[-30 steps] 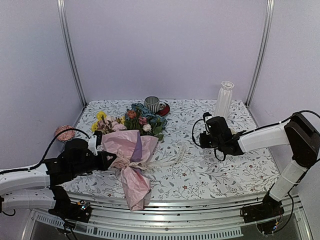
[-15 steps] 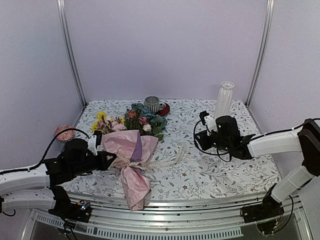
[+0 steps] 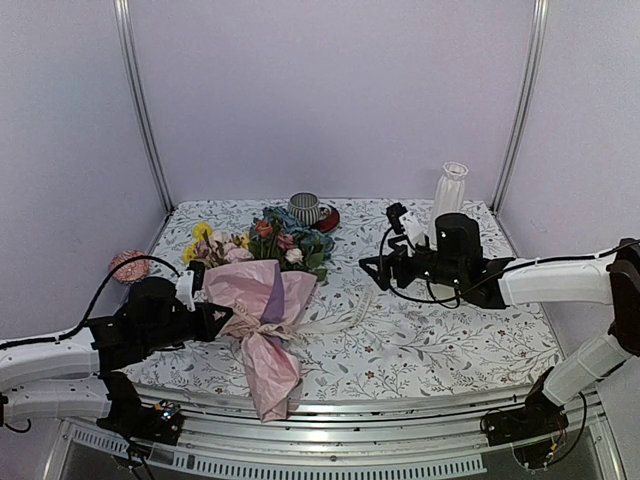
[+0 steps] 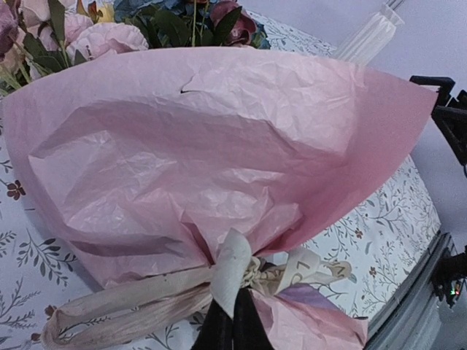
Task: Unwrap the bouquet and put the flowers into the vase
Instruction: Pick up the ribbon from the tied bouquet, then untie the ribbon from the tied bouquet.
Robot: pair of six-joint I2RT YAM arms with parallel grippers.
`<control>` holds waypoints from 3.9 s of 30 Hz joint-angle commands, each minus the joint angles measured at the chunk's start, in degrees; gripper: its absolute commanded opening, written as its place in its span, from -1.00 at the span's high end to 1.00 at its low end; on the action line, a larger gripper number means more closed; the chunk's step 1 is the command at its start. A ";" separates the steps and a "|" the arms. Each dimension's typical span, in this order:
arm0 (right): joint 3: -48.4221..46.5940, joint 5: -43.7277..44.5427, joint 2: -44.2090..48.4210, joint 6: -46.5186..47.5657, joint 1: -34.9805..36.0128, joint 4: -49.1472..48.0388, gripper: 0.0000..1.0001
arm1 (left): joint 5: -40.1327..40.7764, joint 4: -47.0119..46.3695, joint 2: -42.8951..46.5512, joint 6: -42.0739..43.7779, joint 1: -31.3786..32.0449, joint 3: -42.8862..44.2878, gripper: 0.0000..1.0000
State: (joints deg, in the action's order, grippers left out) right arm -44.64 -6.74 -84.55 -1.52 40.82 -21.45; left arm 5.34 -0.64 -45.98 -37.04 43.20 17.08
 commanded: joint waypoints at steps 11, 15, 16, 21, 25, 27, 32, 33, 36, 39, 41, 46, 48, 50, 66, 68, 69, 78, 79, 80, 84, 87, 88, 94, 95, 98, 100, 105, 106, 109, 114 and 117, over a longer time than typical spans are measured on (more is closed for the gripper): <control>-14.66 -15.89 -7.03 9.24 0.52 20.83 -0.98 | -0.70 0.69 1.09 1.96 -0.66 -0.07 1.00; -13.56 -12.95 -9.51 12.90 2.06 20.88 -0.95 | -0.27 1.43 2.28 1.84 -0.67 -0.57 1.00; -13.60 -11.79 -10.44 13.73 3.03 21.17 -0.94 | -0.15 1.70 2.68 1.80 -0.67 -0.69 1.00; -13.65 -9.30 -14.69 17.55 6.59 21.13 -0.88 | 0.33 2.97 4.24 1.88 -0.67 -1.13 1.00; -13.41 -10.57 -17.22 17.99 6.68 20.44 -0.87 | 0.28 3.32 4.66 1.81 -0.73 -1.37 1.00; -13.72 -10.41 -18.62 18.57 7.02 20.98 -0.87 | 0.28 3.37 4.74 1.79 -0.83 -1.57 1.00; -14.58 -9.34 -21.43 21.30 8.85 21.66 -0.84 | 0.46 3.20 4.52 1.55 -0.80 -1.70 1.00; -14.81 -8.75 -22.00 21.58 9.11 21.65 -0.84 | 0.50 3.19 4.43 1.59 -0.81 -1.63 1.00; -16.10 -7.15 -23.81 22.11 9.37 22.32 -0.84 | 0.50 3.26 4.16 1.72 -0.80 -1.42 1.00; -17.18 -4.82 -25.63 22.80 9.55 23.70 -0.84 | 0.57 3.52 3.89 1.93 -0.79 -1.05 1.00; -17.17 -2.41 -26.07 23.40 9.56 24.29 -0.84 | 0.68 3.63 3.67 1.97 -0.80 -0.83 1.00; -17.77 -1.05 -27.82 24.45 9.54 25.62 -0.77 | 0.74 3.55 2.98 2.14 -0.75 -0.51 1.00; -18.60 -0.99 -29.25 24.54 9.54 26.93 -0.64 | 0.67 3.54 2.60 2.12 -0.83 -0.35 1.00; -19.13 0.04 -30.41 24.50 9.55 27.65 -0.42 | 0.56 3.52 2.40 2.23 -0.75 -0.32 1.00; -12.27 5.90 -22.08 20.06 8.20 18.66 0.95 | 1.42 5.89 3.39 1.93 -0.86 0.58 1.00; -10.64 6.87 -19.78 18.83 7.00 16.61 0.95 | 1.42 6.06 3.58 1.73 -0.85 0.69 1.00; -9.90 7.22 -18.67 18.37 6.44 15.80 0.96 | 1.42 6.21 3.73 1.59 -0.85 0.80 1.00; -4.97 12.99 -13.53 13.84 4.13 9.73 0.96 | 1.48 8.36 5.07 1.50 -0.86 2.89 1.00; -4.60 13.35 -13.27 13.50 3.96 9.35 0.96 | 1.43 8.68 5.22 1.47 -0.85 3.17 1.00; -4.32 13.78 -12.93 12.99 3.75 8.95 0.96 | 1.45 8.85 5.46 1.50 -0.84 3.43 1.00; -3.19 14.78 -11.69 11.84 3.08 7.68 0.96 | 1.34 9.61 6.60 1.36 -0.87 3.97 1.00; -2.26 15.39 -10.56 11.26 2.75 6.60 0.96 | 1.36 10.02 7.34 1.19 -0.87 4.35 1.00; -2.01 15.36 -10.20 11.12 2.70 6.34 0.96 | 1.20 10.07 7.51 1.15 -0.90 4.49 1.00; -1.24 17.53 -9.11 10.42 2.57 5.67 0.96 | 0.94 10.42 7.81 0.98 -0.84 5.21 1.00; -1.04 18.23 -8.99 10.19 2.37 5.57 0.96 | 1.01 10.78 7.95 1.00 -0.87 5.47 1.00; -0.55 20.03 -8.44 9.25 1.73 5.10 0.96 | 2.50 11.75 8.87 0.76 -0.88 5.66 1.00; -0.03 20.57 -7.83 8.65 1.33 4.54 0.96 | 3.31 11.98 9.72 0.59 -0.90 5.44 1.00; 1.27 22.53 -6.60 6.92 0.07 3.50 0.96 | 4.04 12.68 10.29 0.39 -0.87 5.53 1.00; 1.37 22.82 -6.63 6.47 -0.22 3.46 0.96 | 4.35 12.93 10.36 0.27 -0.84 5.65 1.00; 1.48 23.54 -6.59 5.30 -0.96 3.53 0.96 | 6.00 14.42 10.83 -0.19 -0.92 6.47 1.00; 1.49 24.32 -6.51 4.72 -1.18 3.48 0.96 | 7.94 15.96 11.52 0.07 -1.04 7.29 1.00; 1.65 26.47 -6.41 4.68 -1.26 3.35 0.96 | 8.16 16.23 11.26 0.24 -1.10 7.59 1.00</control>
State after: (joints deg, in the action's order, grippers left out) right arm -43.72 15.25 -92.55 4.36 40.18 -16.88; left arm 11.11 14.63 -35.14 -36.86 43.05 22.70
